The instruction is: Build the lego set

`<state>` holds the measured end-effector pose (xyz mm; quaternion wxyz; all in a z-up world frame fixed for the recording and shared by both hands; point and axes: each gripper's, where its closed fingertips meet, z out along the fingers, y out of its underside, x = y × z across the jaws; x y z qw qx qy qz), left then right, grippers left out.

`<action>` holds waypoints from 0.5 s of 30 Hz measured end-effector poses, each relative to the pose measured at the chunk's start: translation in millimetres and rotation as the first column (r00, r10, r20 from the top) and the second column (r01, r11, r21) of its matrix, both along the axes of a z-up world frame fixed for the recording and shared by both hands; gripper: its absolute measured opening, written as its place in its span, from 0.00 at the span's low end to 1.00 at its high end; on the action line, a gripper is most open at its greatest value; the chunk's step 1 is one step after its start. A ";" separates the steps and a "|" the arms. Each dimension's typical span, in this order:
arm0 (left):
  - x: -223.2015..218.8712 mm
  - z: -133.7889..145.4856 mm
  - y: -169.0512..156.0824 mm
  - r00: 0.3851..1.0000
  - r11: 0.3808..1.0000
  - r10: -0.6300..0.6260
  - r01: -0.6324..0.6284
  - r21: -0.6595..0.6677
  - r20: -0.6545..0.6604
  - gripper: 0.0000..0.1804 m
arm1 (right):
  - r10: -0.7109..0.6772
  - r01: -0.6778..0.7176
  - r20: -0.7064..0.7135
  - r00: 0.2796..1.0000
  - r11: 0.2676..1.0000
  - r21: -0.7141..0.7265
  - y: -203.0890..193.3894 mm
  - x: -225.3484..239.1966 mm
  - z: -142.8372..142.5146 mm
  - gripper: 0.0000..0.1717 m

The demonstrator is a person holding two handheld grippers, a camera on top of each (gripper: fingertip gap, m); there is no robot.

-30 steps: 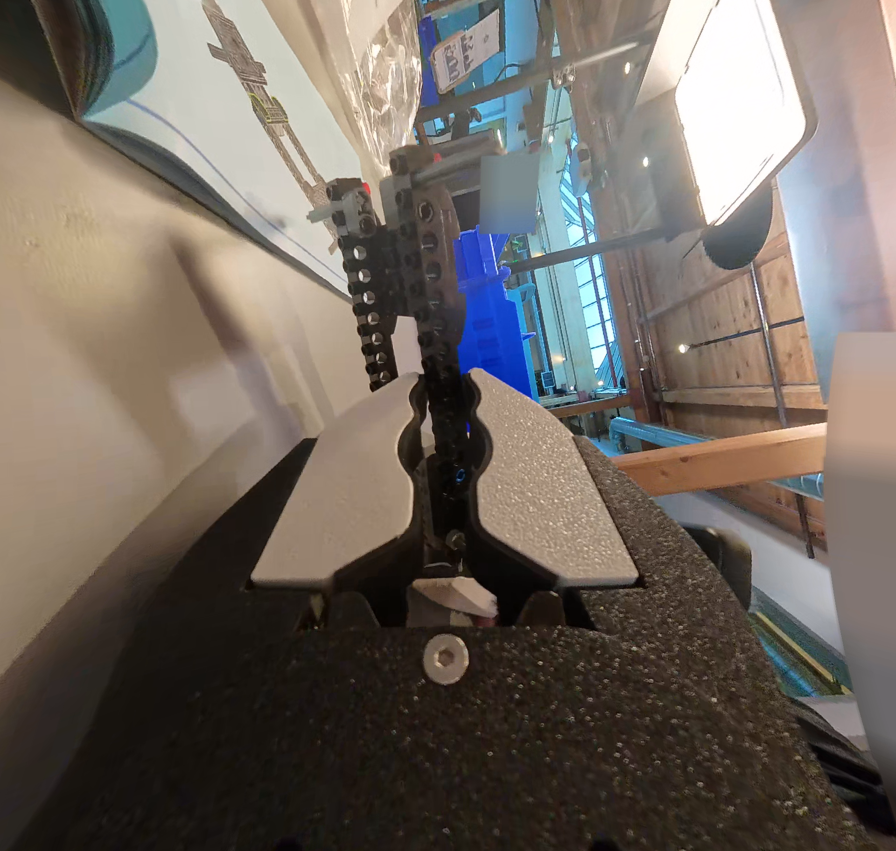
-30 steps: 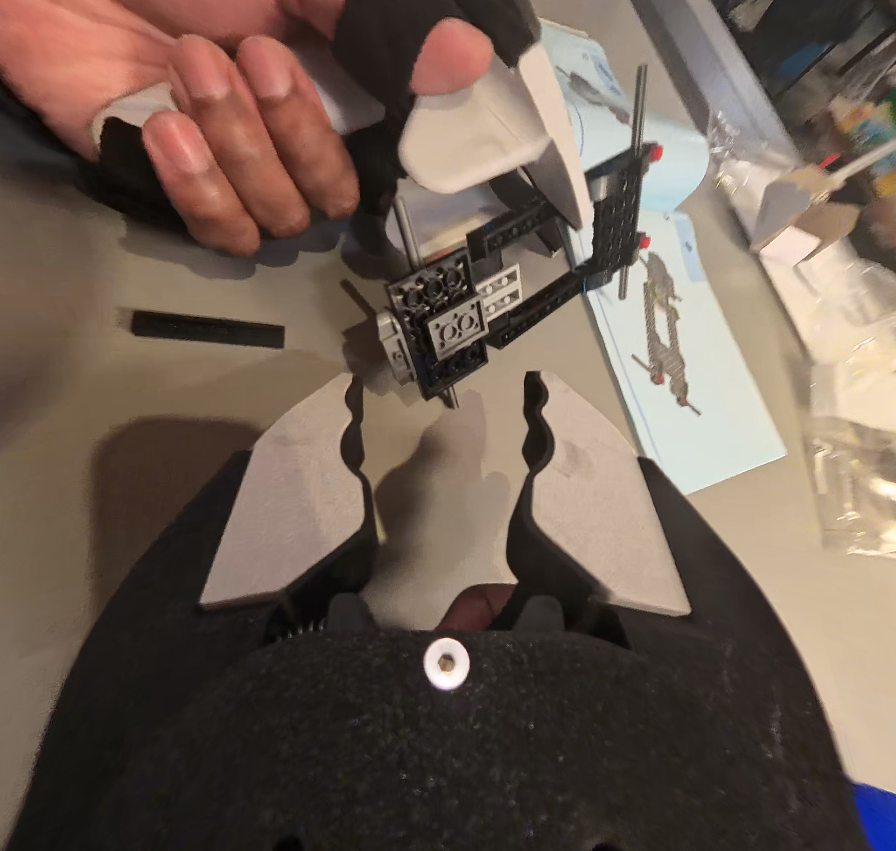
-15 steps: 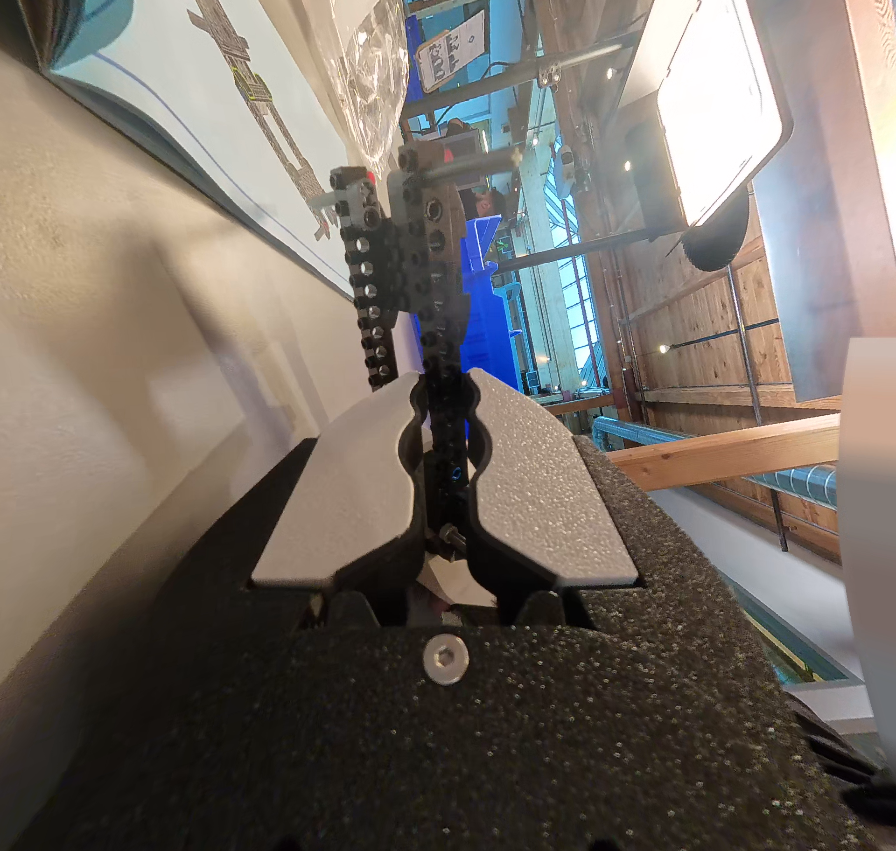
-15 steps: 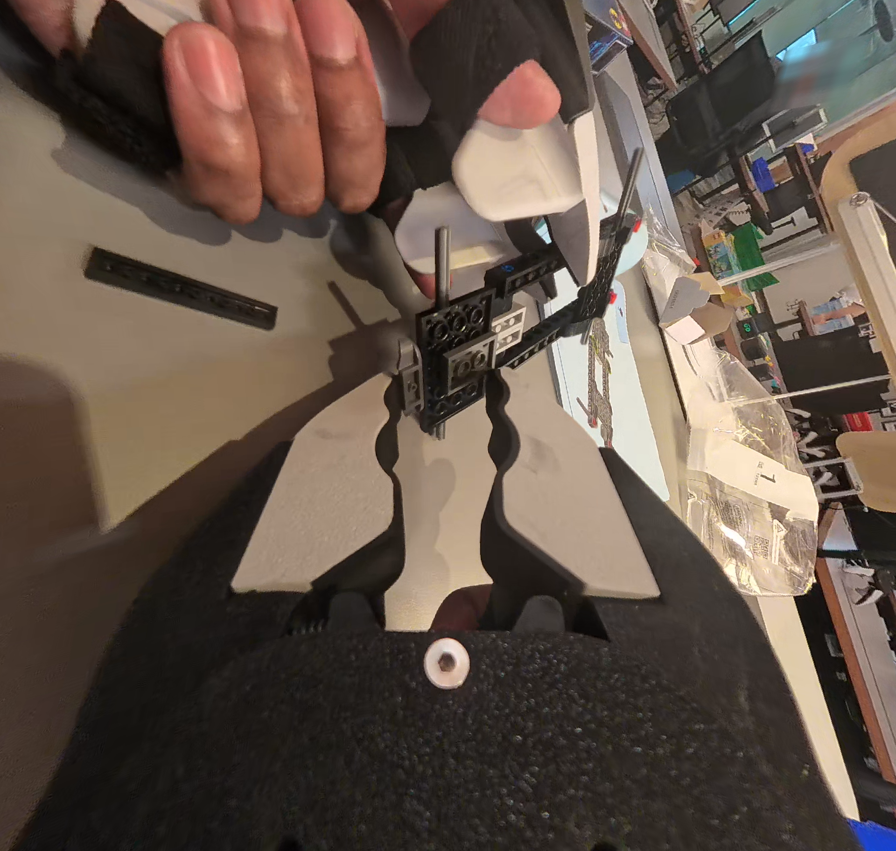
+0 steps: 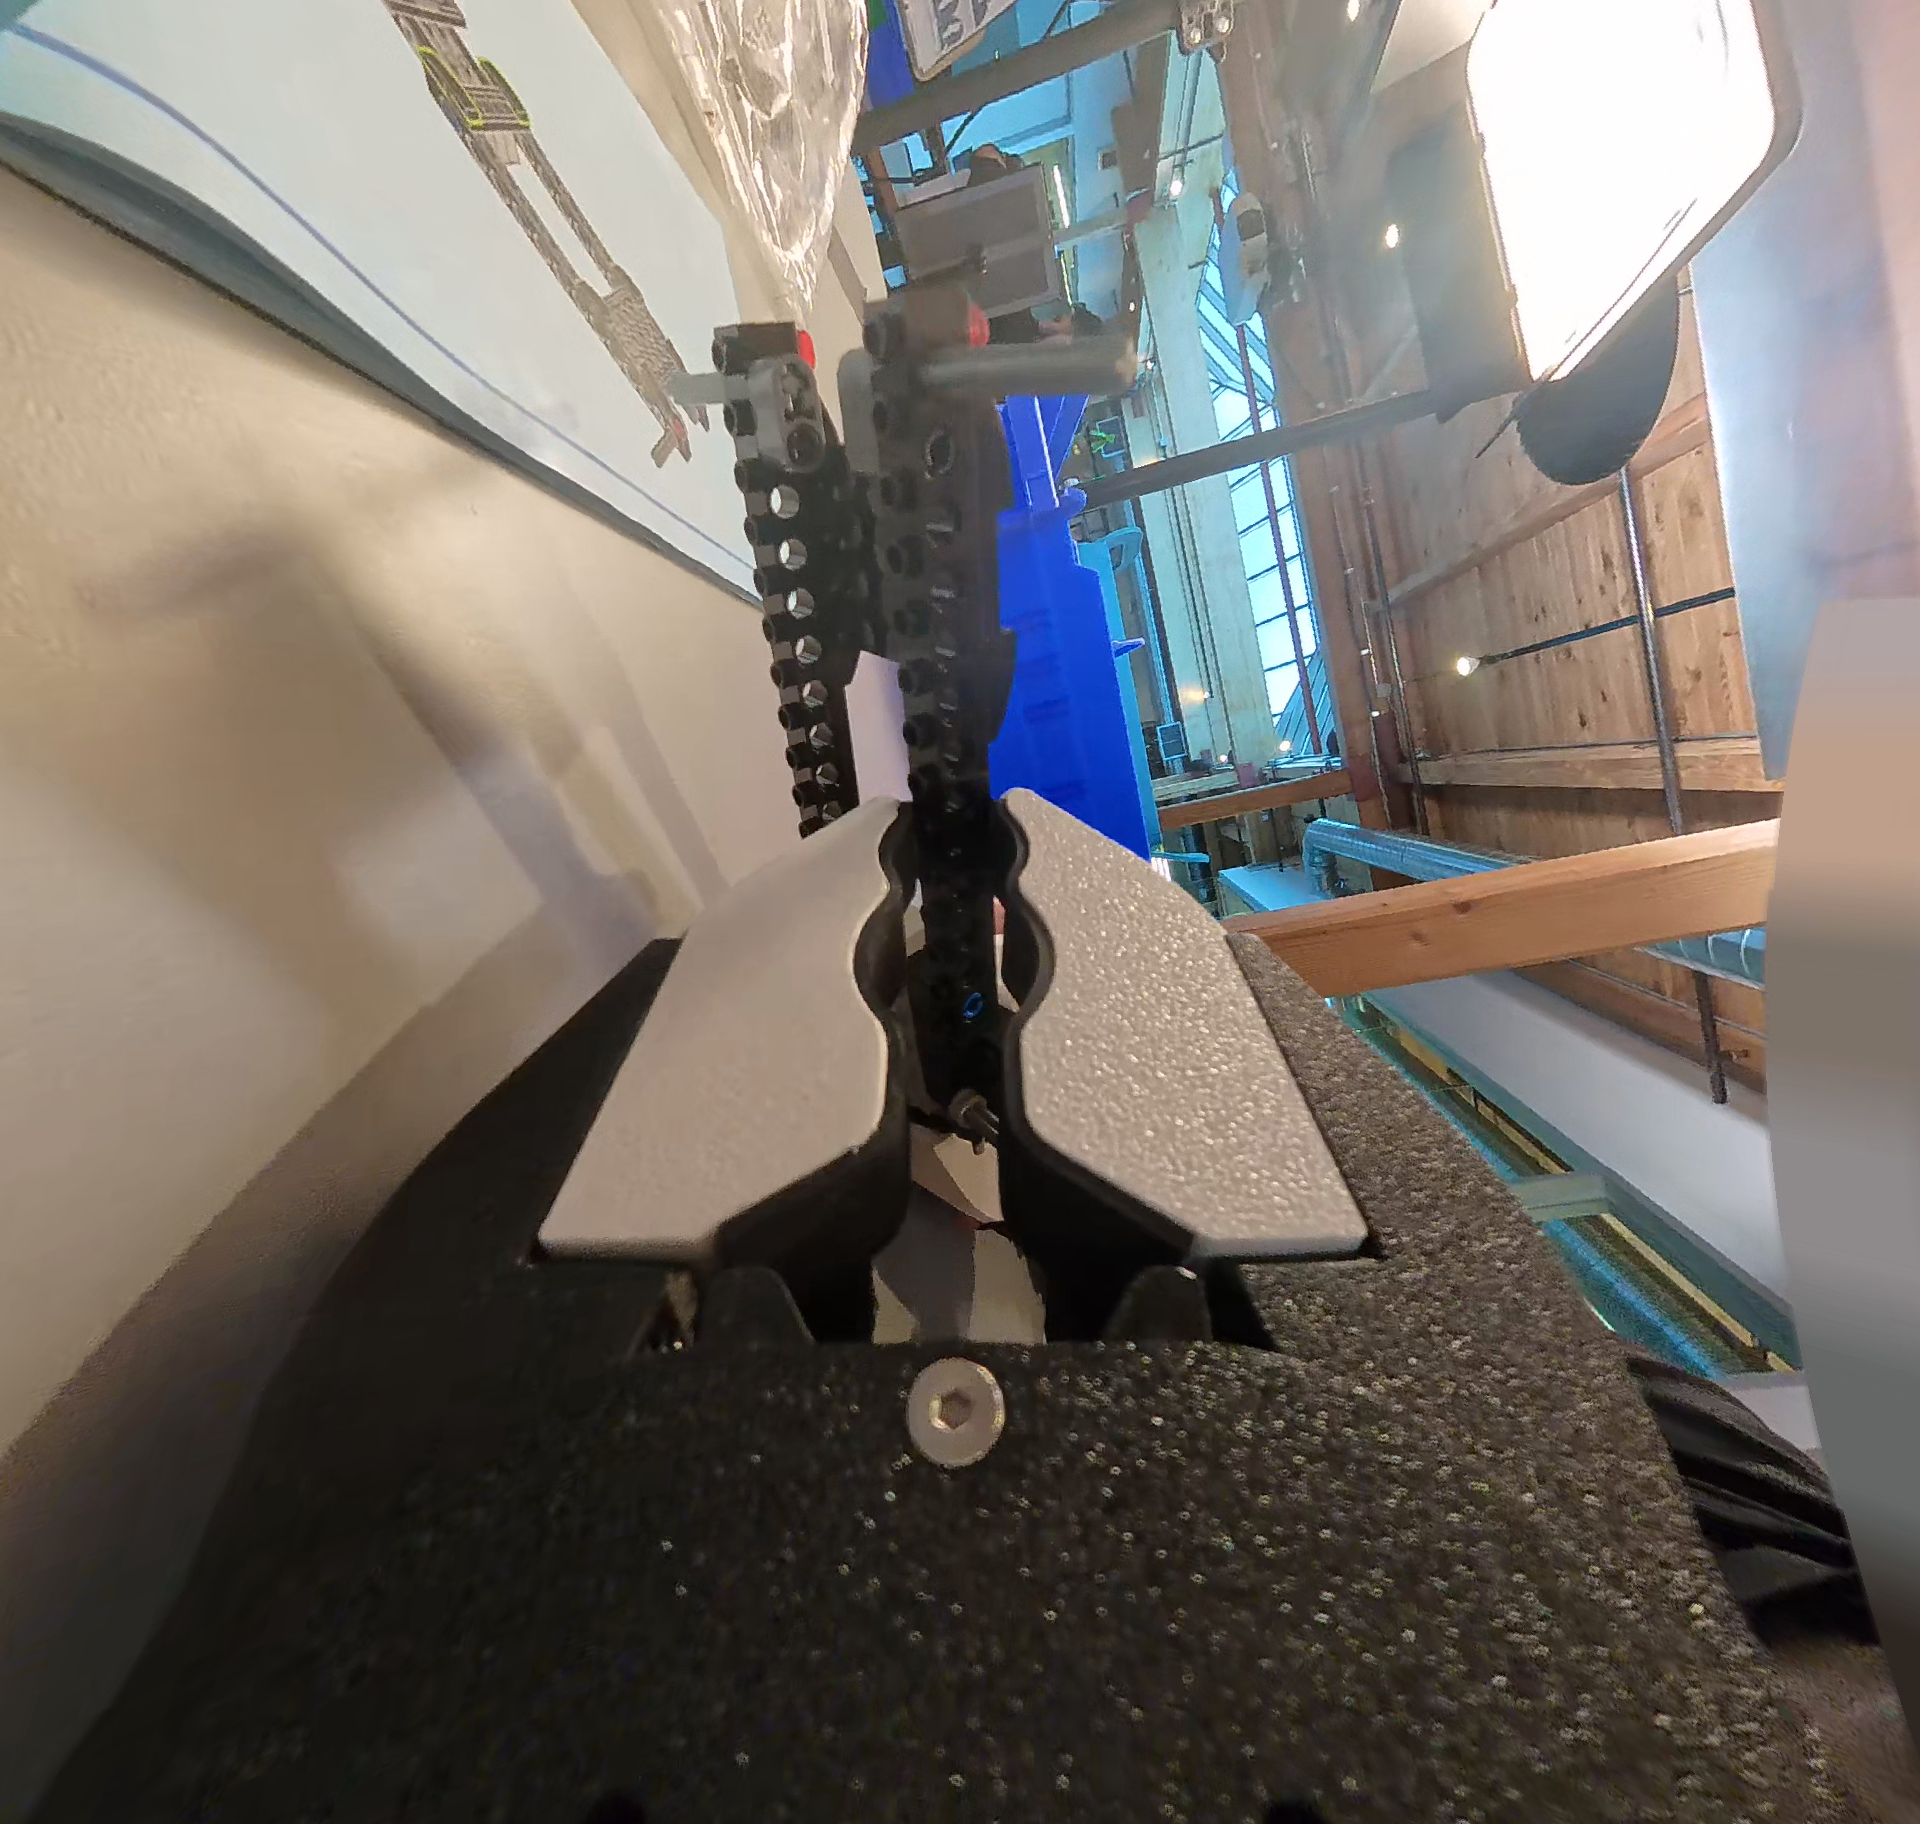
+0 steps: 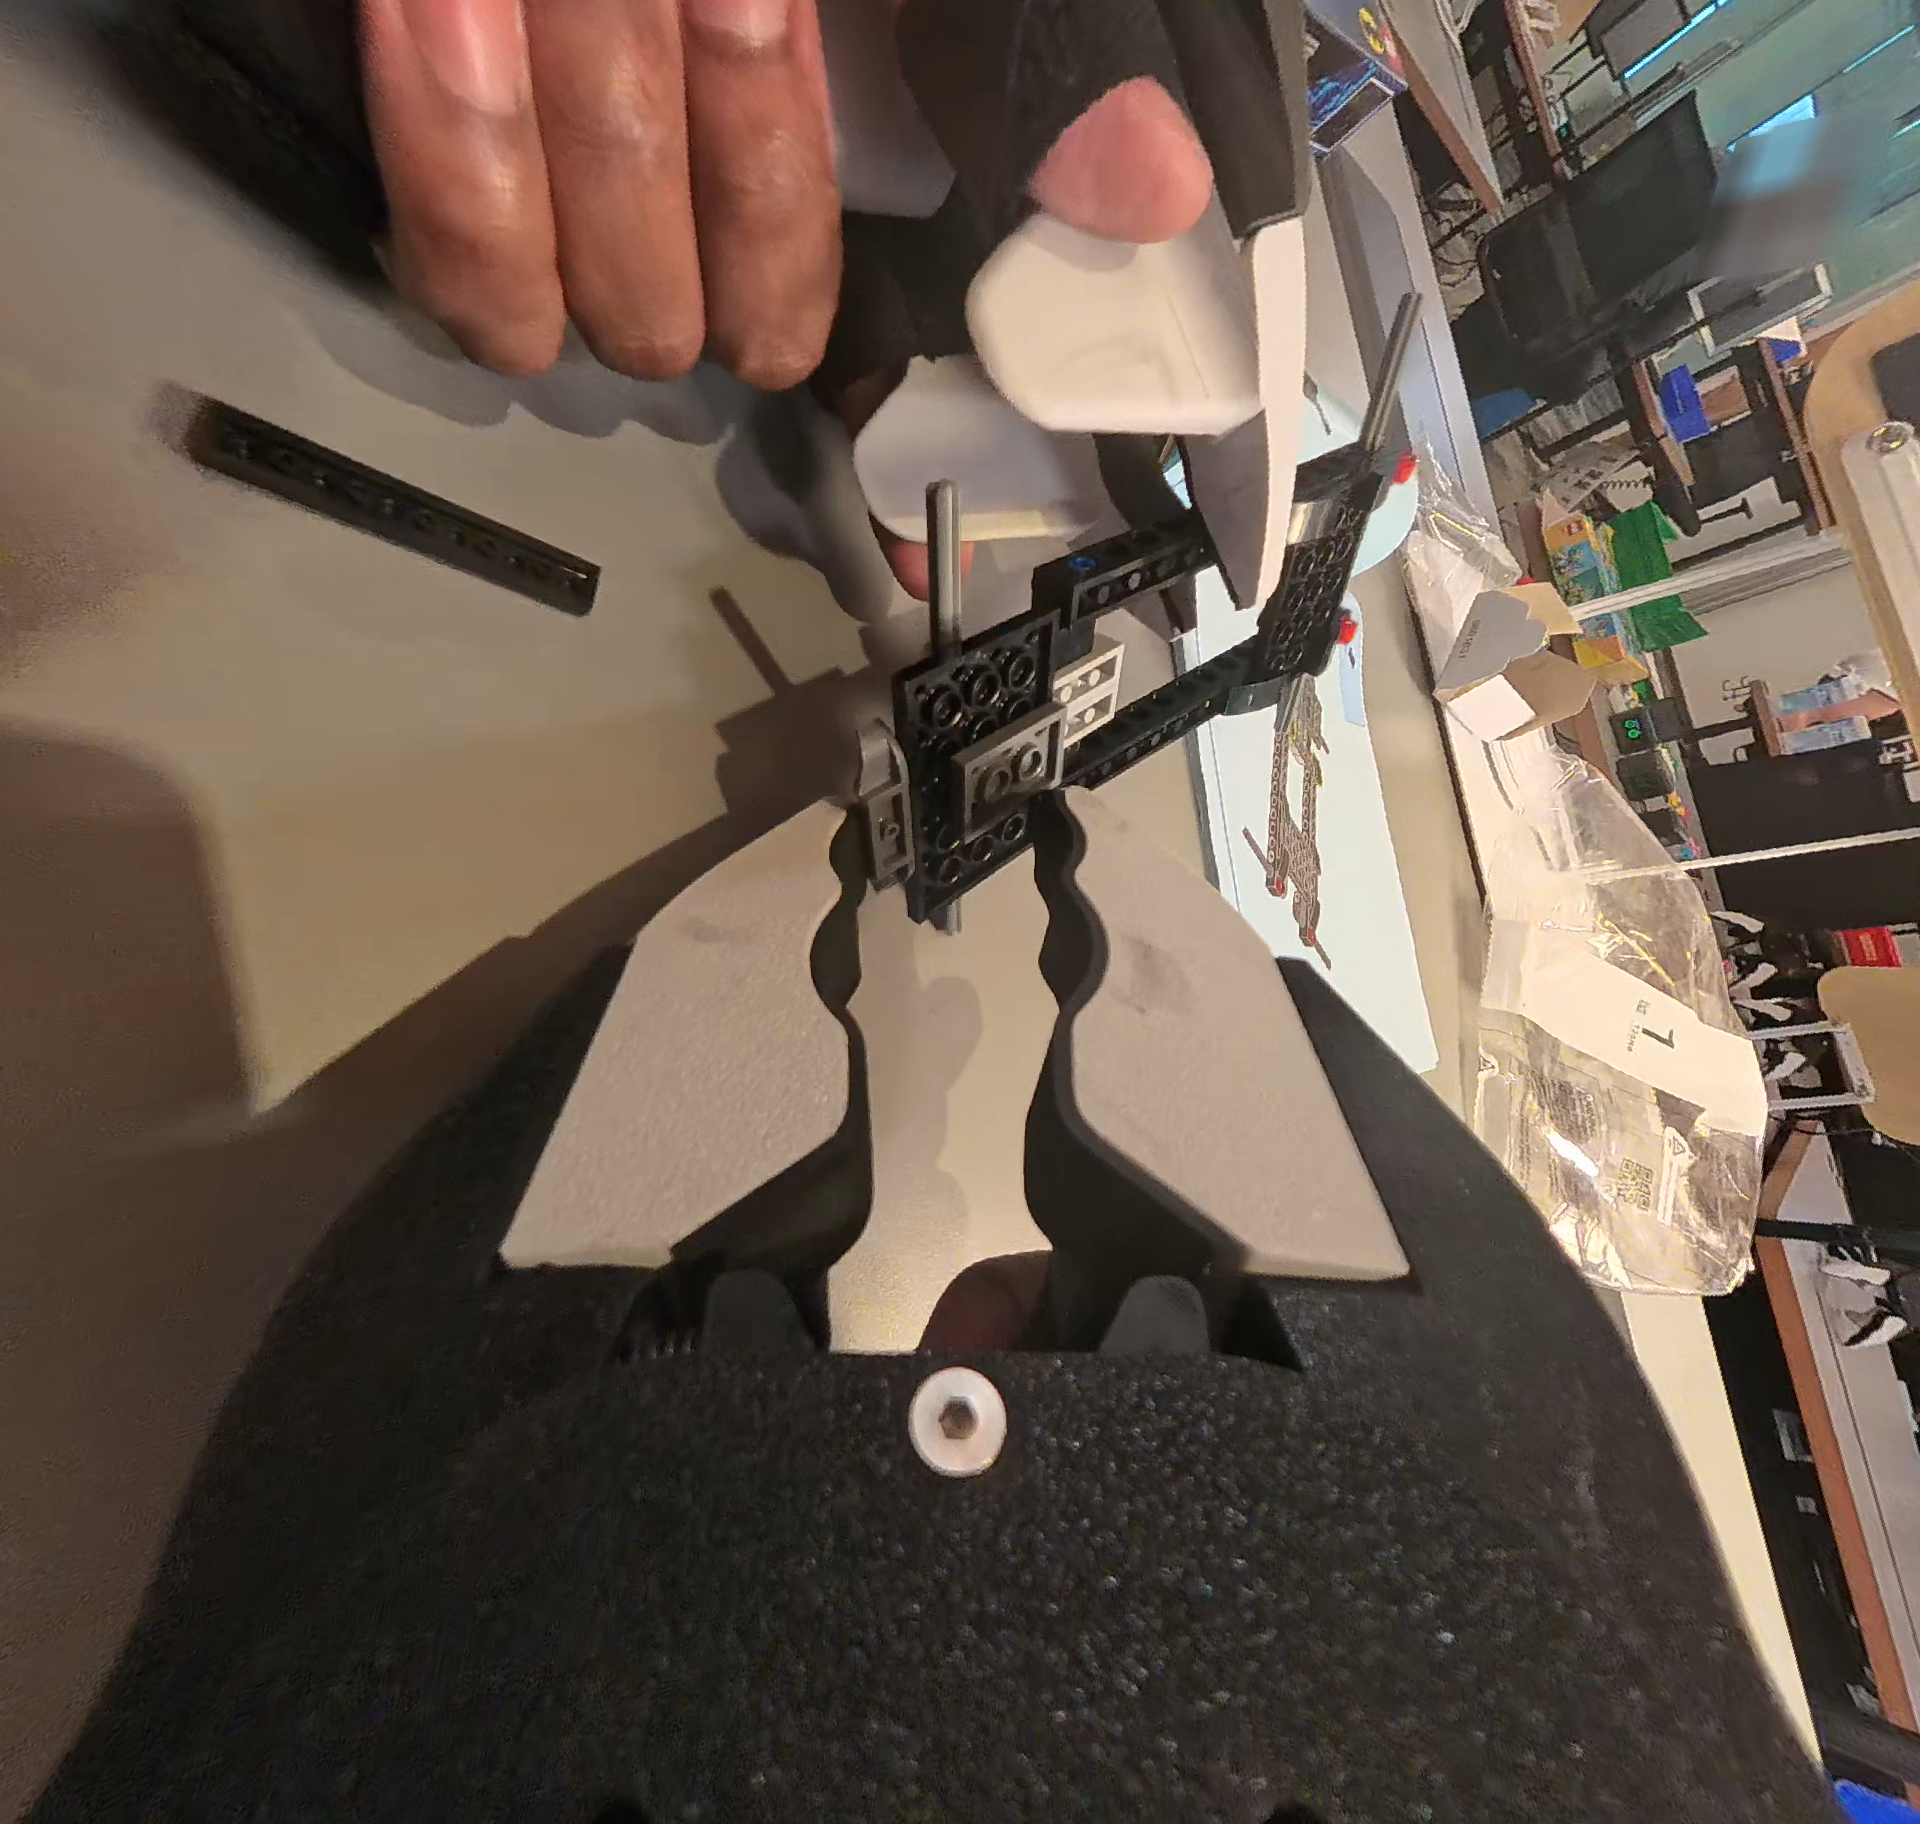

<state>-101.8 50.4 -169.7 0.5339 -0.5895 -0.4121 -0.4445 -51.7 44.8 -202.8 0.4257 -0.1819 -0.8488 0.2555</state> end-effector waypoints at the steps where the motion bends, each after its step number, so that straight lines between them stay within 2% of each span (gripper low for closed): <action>1: -0.1 -0.1 0.1 1.000 1.000 -0.001 0.001 0.003 0.007 0.07 | -0.002 0.002 -0.006 1.000 1.000 0.005 0.7 -0.2 -0.1 0.18; 5: -0.6 2.0 -0.3 0.999 1.000 -0.005 0.004 0.030 0.033 0.07 | -0.020 0.021 -0.035 0.999 1.000 0.023 4.8 -2.1 1.2 0.19; 12: 1.2 11.8 -2.2 0.998 0.993 -0.028 0.021 0.119 0.061 0.07 | -0.024 0.026 0.035 0.999 0.998 -0.059 6.6 2.4 1.5 0.25; 15: 2.1 21.7 -3.5 0.995 0.978 -0.052 0.035 0.204 0.080 0.07 | -0.031 0.033 0.027 0.999 0.998 -0.059 9.6 2.2 3.7 0.25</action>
